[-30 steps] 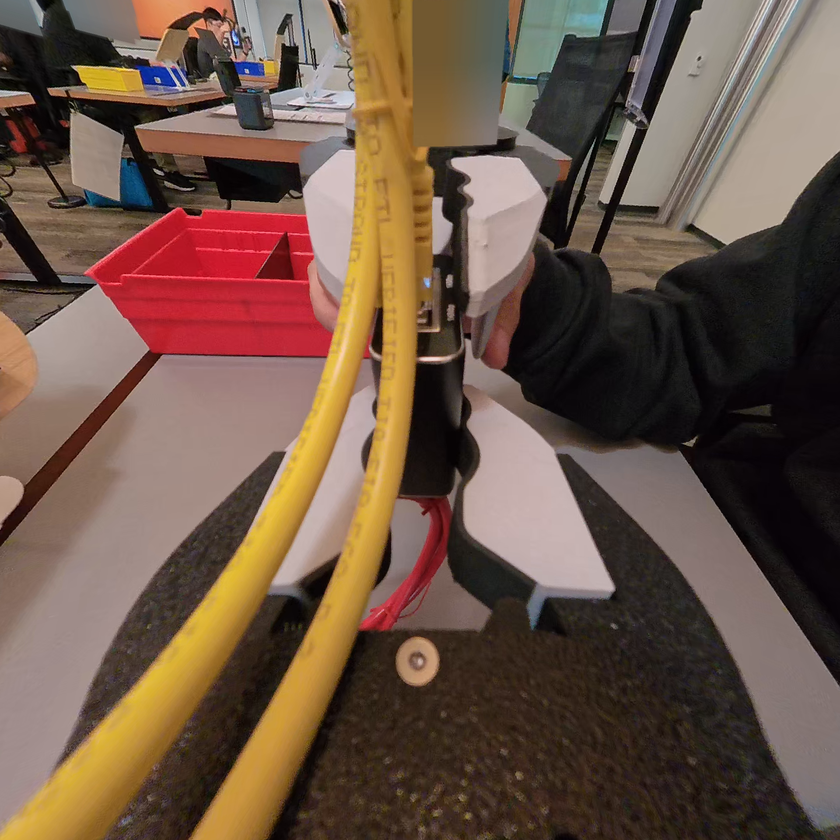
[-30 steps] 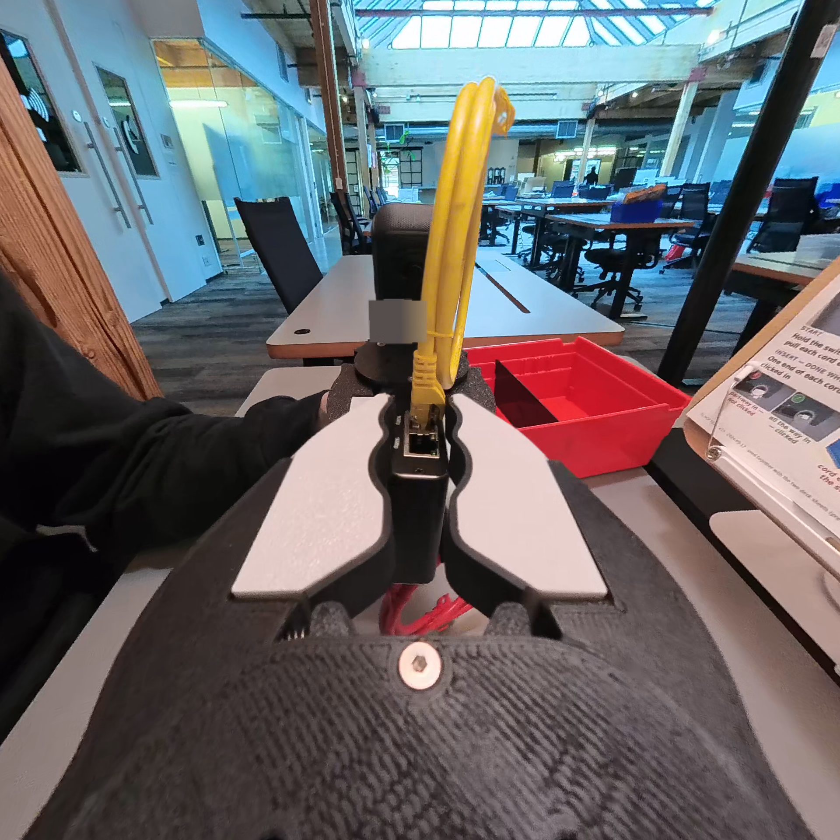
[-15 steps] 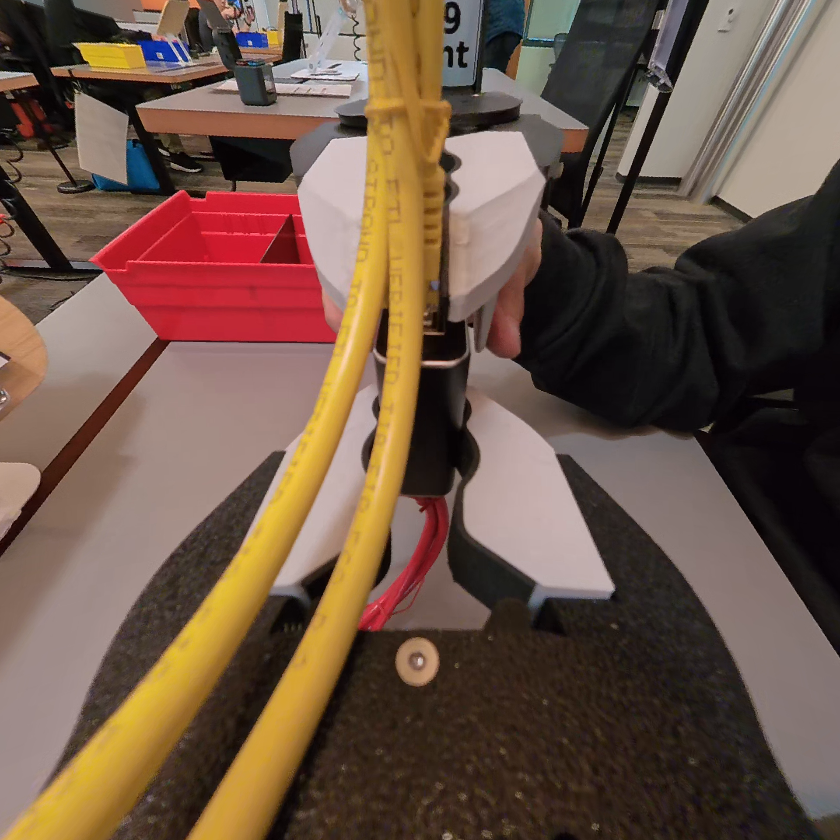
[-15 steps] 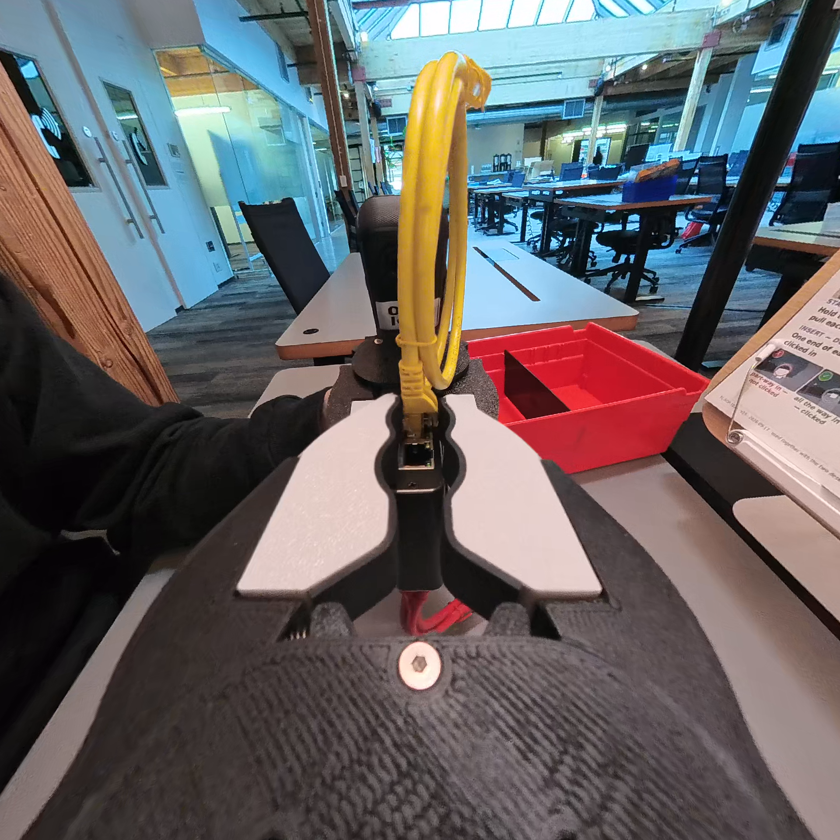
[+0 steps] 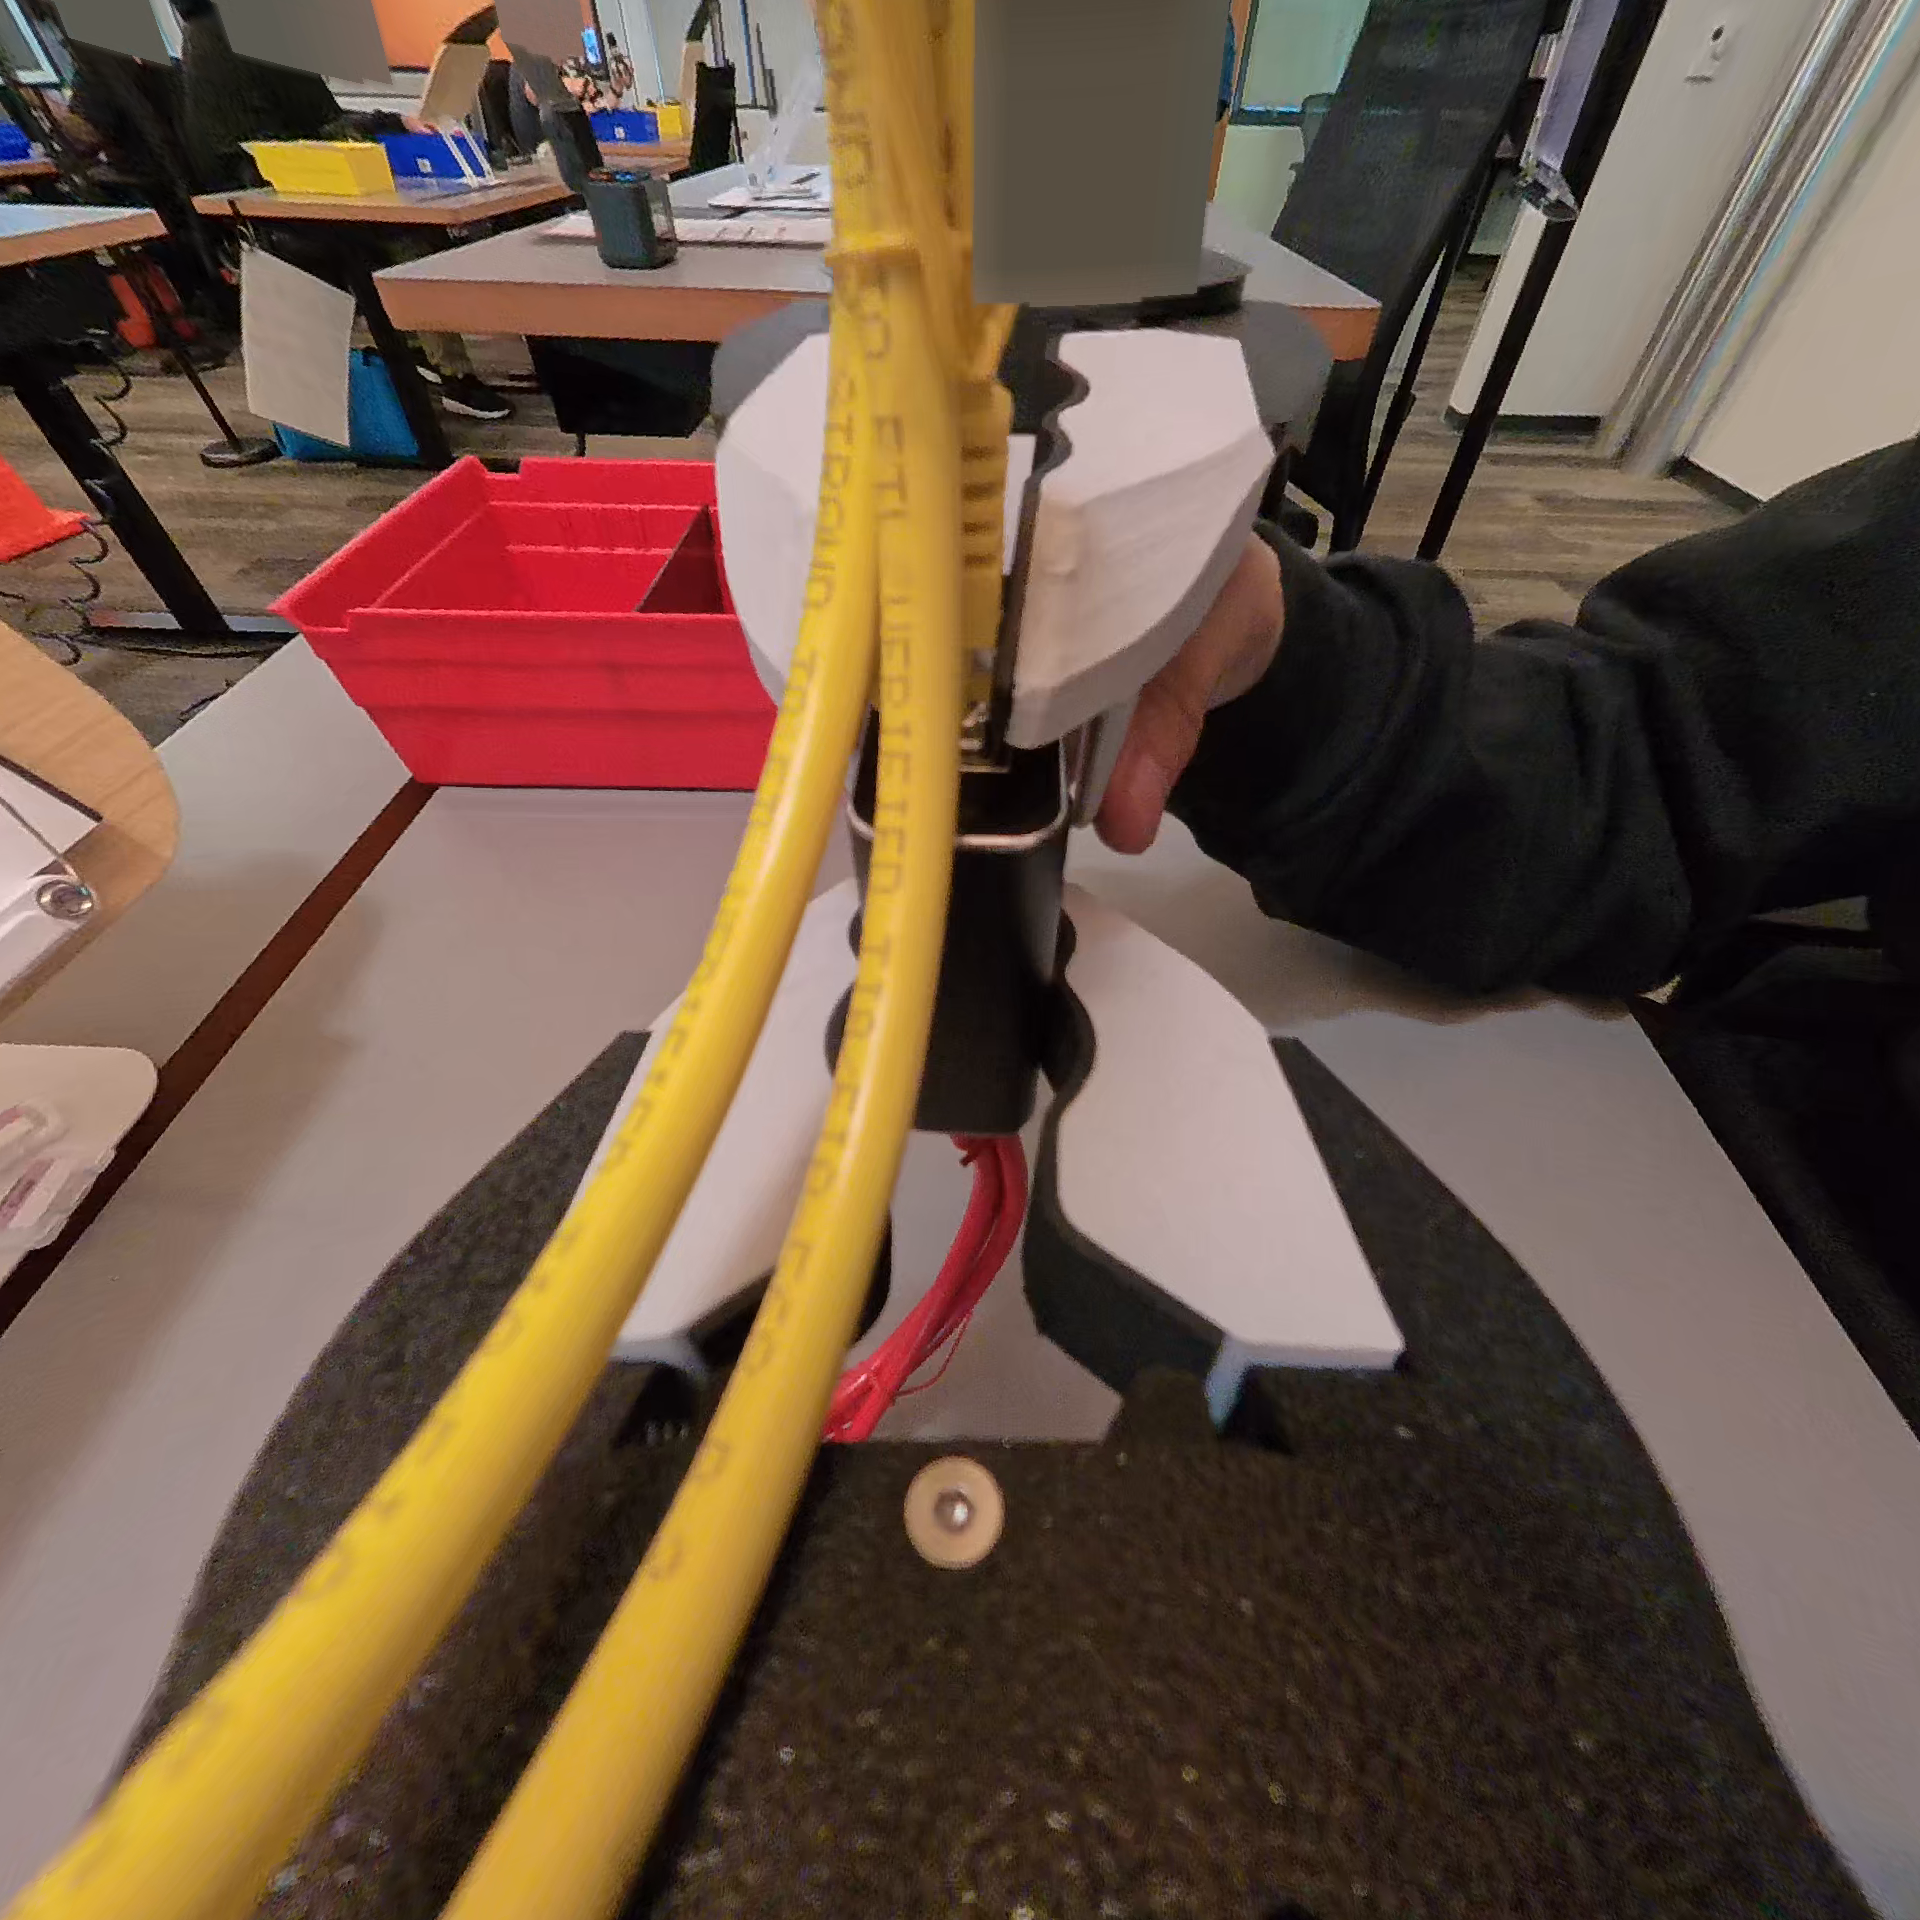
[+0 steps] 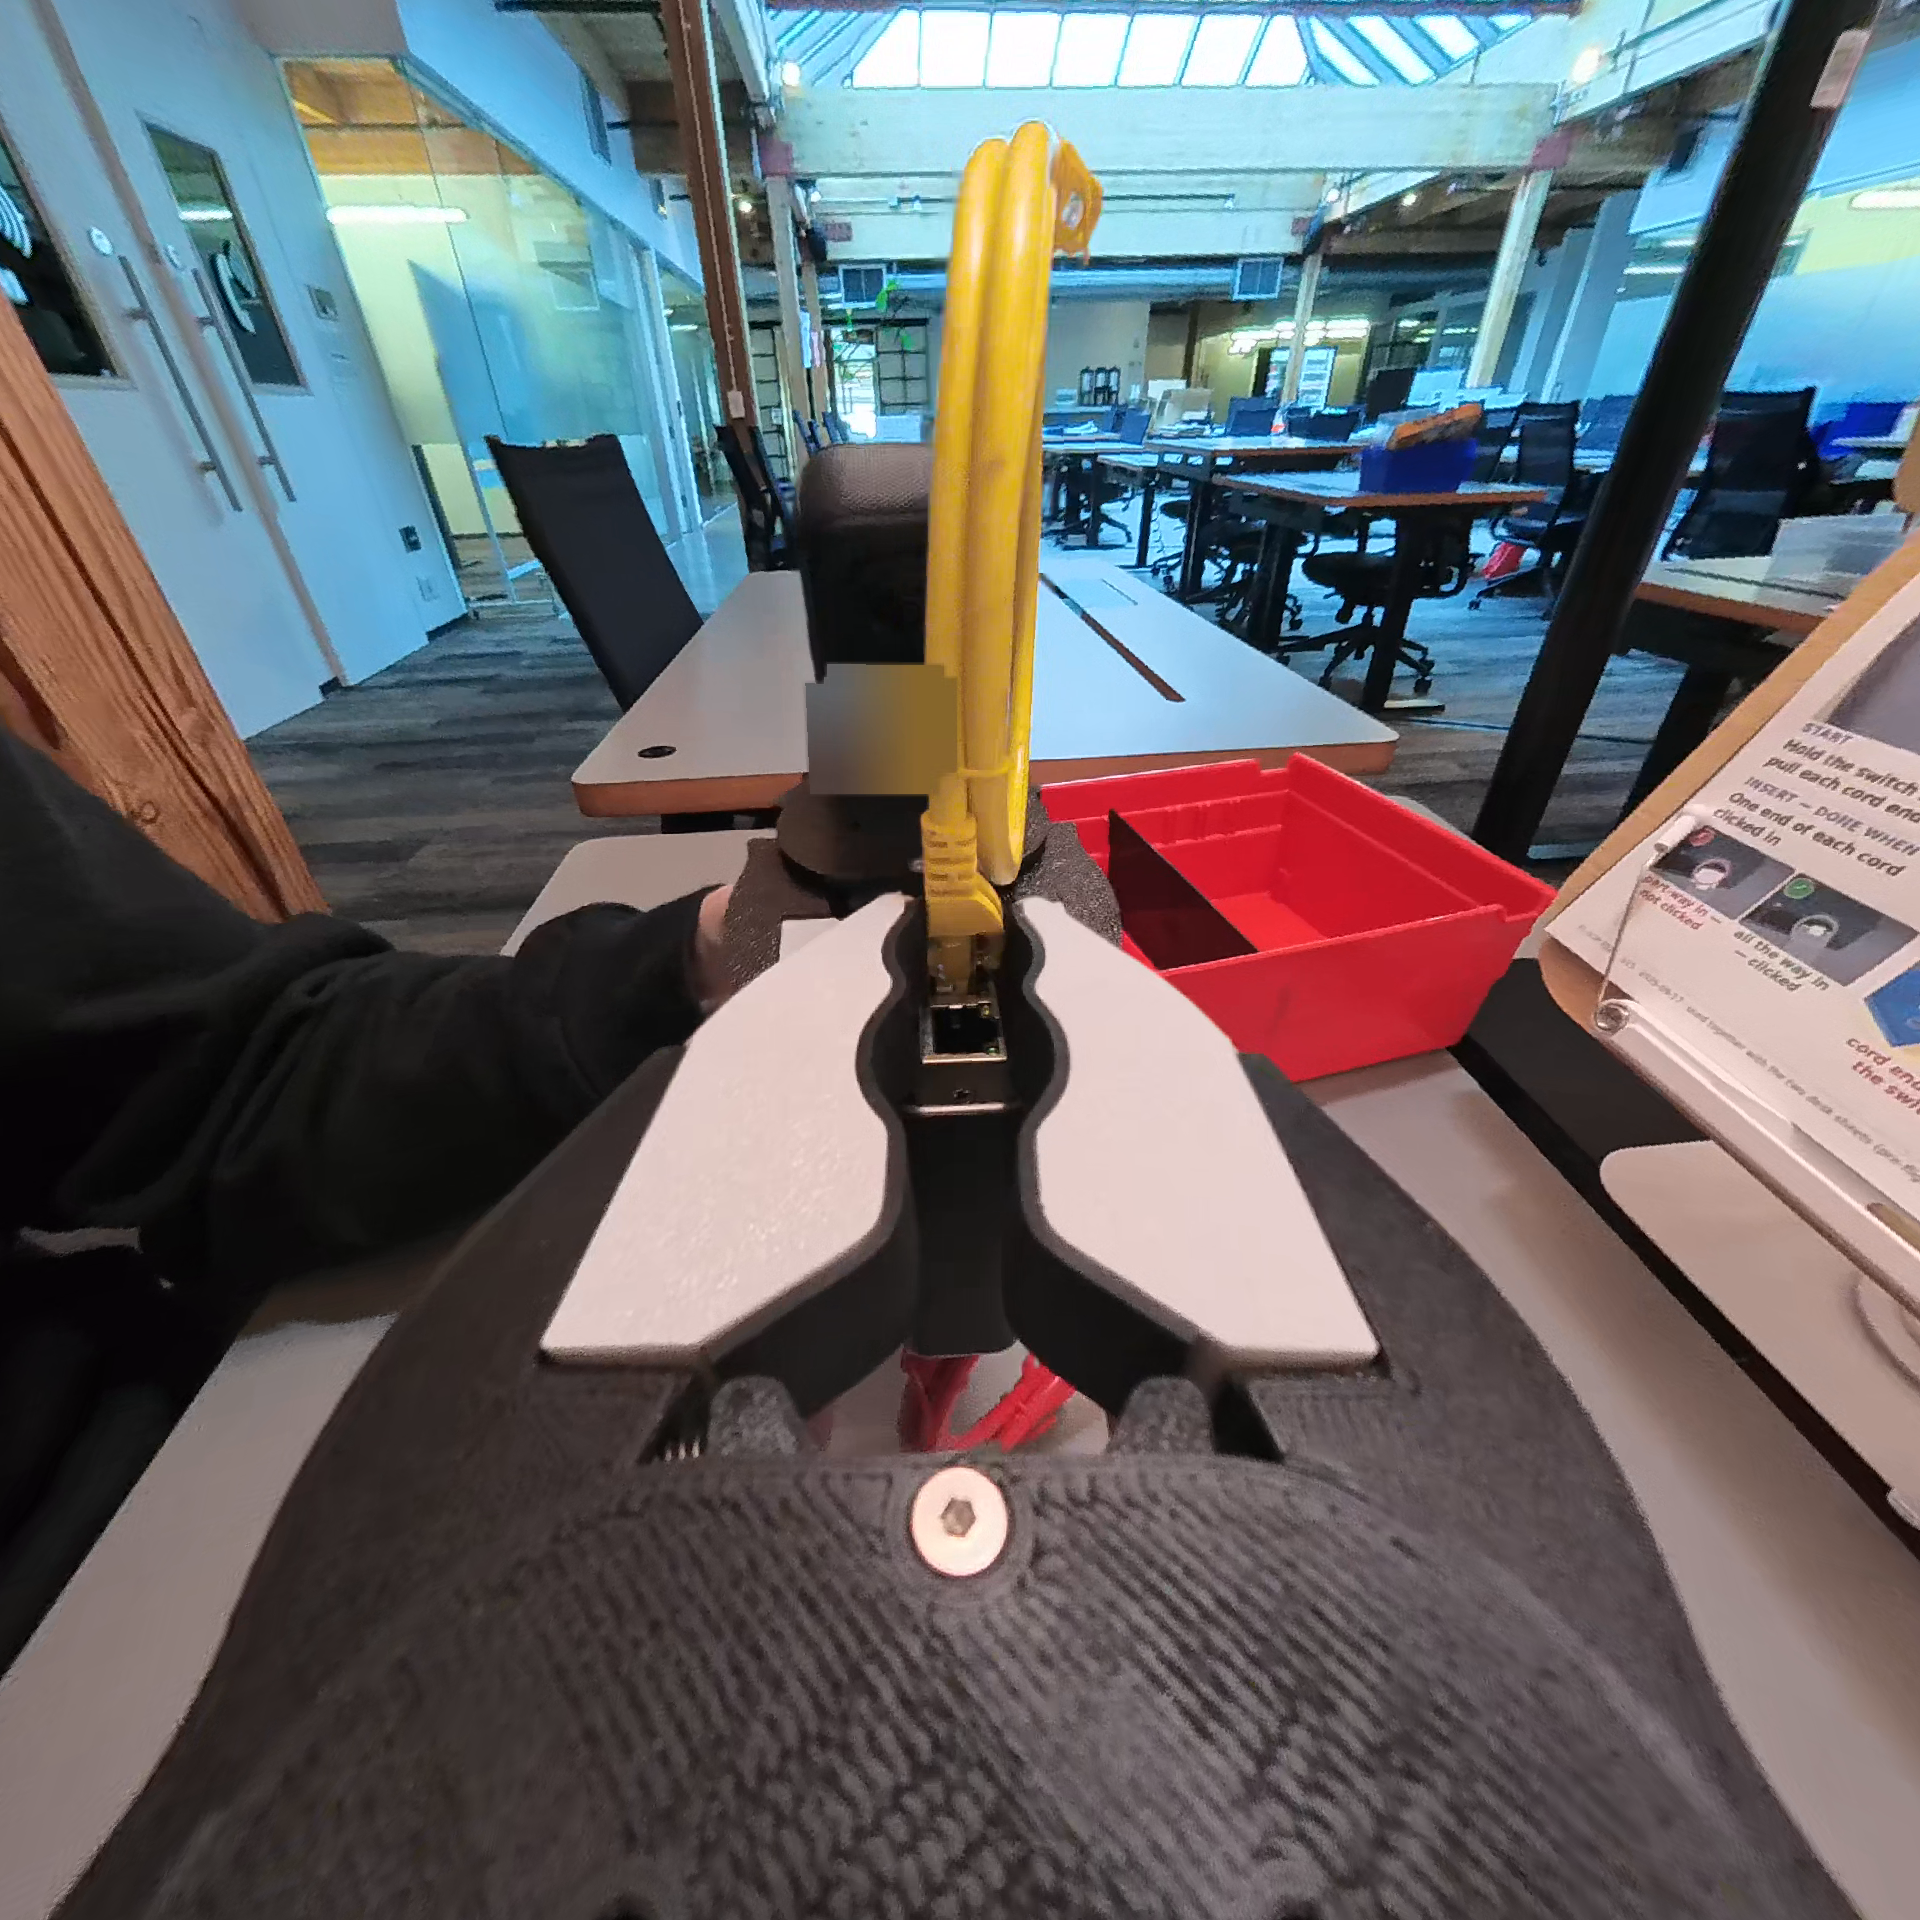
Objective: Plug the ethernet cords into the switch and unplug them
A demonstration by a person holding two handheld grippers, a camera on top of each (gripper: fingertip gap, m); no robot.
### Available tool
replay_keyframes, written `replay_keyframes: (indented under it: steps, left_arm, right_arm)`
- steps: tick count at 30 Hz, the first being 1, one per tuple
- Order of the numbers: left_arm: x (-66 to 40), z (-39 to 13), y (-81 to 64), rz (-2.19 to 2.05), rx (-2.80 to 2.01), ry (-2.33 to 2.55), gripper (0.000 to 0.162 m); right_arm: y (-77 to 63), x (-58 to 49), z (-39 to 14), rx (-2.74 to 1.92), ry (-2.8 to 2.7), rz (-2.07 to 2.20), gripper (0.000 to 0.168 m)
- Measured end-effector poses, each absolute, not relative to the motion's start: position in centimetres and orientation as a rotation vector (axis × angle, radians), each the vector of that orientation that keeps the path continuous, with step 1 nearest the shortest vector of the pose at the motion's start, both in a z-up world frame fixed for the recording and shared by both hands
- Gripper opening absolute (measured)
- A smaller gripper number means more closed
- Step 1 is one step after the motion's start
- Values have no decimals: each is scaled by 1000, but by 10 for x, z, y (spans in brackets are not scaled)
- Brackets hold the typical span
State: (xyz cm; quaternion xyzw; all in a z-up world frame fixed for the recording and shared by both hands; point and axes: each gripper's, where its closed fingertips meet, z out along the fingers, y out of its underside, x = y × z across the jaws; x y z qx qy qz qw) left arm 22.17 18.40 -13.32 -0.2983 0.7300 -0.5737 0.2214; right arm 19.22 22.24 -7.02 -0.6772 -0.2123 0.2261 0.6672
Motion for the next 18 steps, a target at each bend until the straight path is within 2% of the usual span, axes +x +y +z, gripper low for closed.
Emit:
replay_keyframes:
  steps: [14,15,18]
  left_arm:
    - [228,-133,189,-1592,-935,1990,28]
    - [230,-136,190,-1594,-965,1993,12]
    - [232,-143,193,-1599,-1019,2001,12]
  right_arm:
    - [225,204,-67,-1462,-351,651,15]
    - [227,207,-70,-1480,-344,638,15]
    - [229,210,-76,-1528,-351,588,15]
